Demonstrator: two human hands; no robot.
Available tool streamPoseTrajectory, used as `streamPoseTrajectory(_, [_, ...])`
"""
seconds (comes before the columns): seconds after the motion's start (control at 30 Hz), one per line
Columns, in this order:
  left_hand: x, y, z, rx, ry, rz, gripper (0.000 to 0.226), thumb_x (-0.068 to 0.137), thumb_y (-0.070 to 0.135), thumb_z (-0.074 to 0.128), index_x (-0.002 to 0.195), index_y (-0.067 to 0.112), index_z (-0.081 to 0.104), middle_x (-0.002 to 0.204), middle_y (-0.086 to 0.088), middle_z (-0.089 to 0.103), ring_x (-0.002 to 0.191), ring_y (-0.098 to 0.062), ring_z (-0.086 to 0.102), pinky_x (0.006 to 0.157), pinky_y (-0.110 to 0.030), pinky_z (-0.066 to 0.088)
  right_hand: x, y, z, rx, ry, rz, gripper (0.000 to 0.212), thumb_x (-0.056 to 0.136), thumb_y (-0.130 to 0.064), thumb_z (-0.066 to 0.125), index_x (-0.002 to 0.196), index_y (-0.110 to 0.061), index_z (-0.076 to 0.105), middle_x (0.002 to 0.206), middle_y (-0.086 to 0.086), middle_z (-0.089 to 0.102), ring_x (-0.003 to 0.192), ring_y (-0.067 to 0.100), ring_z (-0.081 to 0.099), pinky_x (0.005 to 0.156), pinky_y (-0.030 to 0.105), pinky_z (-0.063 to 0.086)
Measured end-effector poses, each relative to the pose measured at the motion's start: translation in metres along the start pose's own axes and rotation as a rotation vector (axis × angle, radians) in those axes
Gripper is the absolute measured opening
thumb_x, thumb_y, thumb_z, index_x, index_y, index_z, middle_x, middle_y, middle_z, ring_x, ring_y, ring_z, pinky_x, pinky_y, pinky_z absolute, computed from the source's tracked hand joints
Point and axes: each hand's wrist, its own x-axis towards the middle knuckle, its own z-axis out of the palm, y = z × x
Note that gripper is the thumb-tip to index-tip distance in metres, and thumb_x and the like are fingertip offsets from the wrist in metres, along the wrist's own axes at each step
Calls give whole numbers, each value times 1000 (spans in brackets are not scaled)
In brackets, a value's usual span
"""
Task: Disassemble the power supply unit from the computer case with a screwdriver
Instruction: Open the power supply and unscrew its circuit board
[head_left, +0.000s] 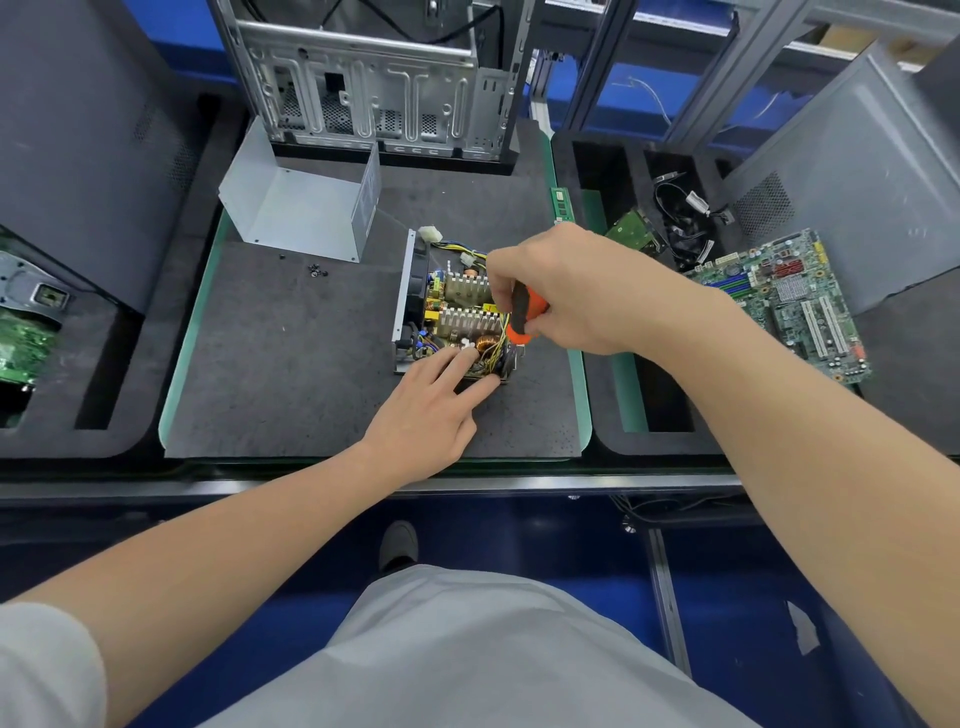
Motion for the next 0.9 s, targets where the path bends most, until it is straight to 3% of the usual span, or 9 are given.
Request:
streamPoseTrajectory(0.13, [1, 1, -1, 1, -16, -7, 47, 95, 27, 44, 141, 22, 51, 151, -16, 42, 138, -36, 39, 108, -49, 39, 1, 0, 0, 30, -43, -23, 33, 78, -2, 68, 105, -21, 63, 92, -3, 67, 86, 21, 59, 77, 45, 55])
streamPoseTrajectory(0.2, [1, 1, -2, 4, -26, -11, 48, 96, 28, 43, 142, 22, 50, 152, -16, 42, 138, -36, 40, 108, -49, 40, 2, -2, 8, -26, -2, 36, 24, 86, -25, 69, 105, -17, 57, 87, 1, 59, 84, 27, 59, 71, 44, 55])
streamPoseTrajectory(0.3, [0, 1, -2, 7, -31, -9, 48, 96, 27, 44, 143, 21, 51, 151, -16, 42, 138, -36, 39, 109, -49, 39, 6, -7, 15, -189, 99, 236, 45, 99, -63, 49, 92, -18, 46, 69, 0, 38, 71, 31, 49, 54, 34, 39])
streamPoseTrajectory(0.43, [1, 2, -3, 10, -32, -8, 47, 95, 26, 45, 142, 21, 51, 152, -15, 42, 138, -36, 39, 108, -49, 39, 9, -6, 11, -90, 65, 190, 27, 102, -39, 55, 98, -12, 56, 76, 6, 50, 83, 38, 61, 70, 43, 55])
streamPoseTrajectory(0.53, [1, 1, -4, 7, -31, -6, 48, 94, 25, 46, 142, 20, 52, 151, -16, 42, 138, -36, 40, 106, -48, 39, 3, -4, 4, -11, 15, 98, 12, 95, -28, 64, 105, -22, 61, 86, 2, 57, 88, 33, 63, 77, 48, 57])
streamPoseTrajectory(0.67, [1, 2, -5, 13, -30, -4, 49, 94, 24, 49, 142, 20, 52, 151, -16, 42, 138, -36, 40, 107, -47, 38, 0, 1, -4, -10, -22, 34, 27, 85, -11, 73, 104, -26, 61, 84, -9, 60, 87, 22, 60, 78, 46, 55])
streamPoseTrajectory(0.77, [1, 2, -6, 7, -33, -7, 49, 94, 24, 49, 142, 20, 53, 151, -16, 43, 138, -36, 40, 107, -48, 38, 2, 4, -7, 24, -67, 10, 40, 77, 6, 64, 105, -23, 65, 94, -5, 67, 91, 22, 63, 76, 43, 55])
streamPoseTrajectory(0.83, [2, 2, -7, 7, -35, -8, 49, 94, 25, 48, 142, 20, 53, 151, -17, 43, 138, -37, 40, 107, -48, 38, 2, 4, -4, 11, -87, 44, 34, 77, -2, 64, 107, -21, 62, 91, -2, 62, 90, 26, 62, 72, 40, 55])
streamPoseTrajectory(0.9, [1, 3, -7, 13, -29, -6, 48, 94, 25, 47, 142, 20, 53, 151, -16, 43, 138, -36, 40, 108, -47, 36, 5, 1, 2, -79, -28, 128, 24, 85, -29, 67, 104, -19, 55, 82, 0, 52, 83, 31, 60, 69, 42, 56])
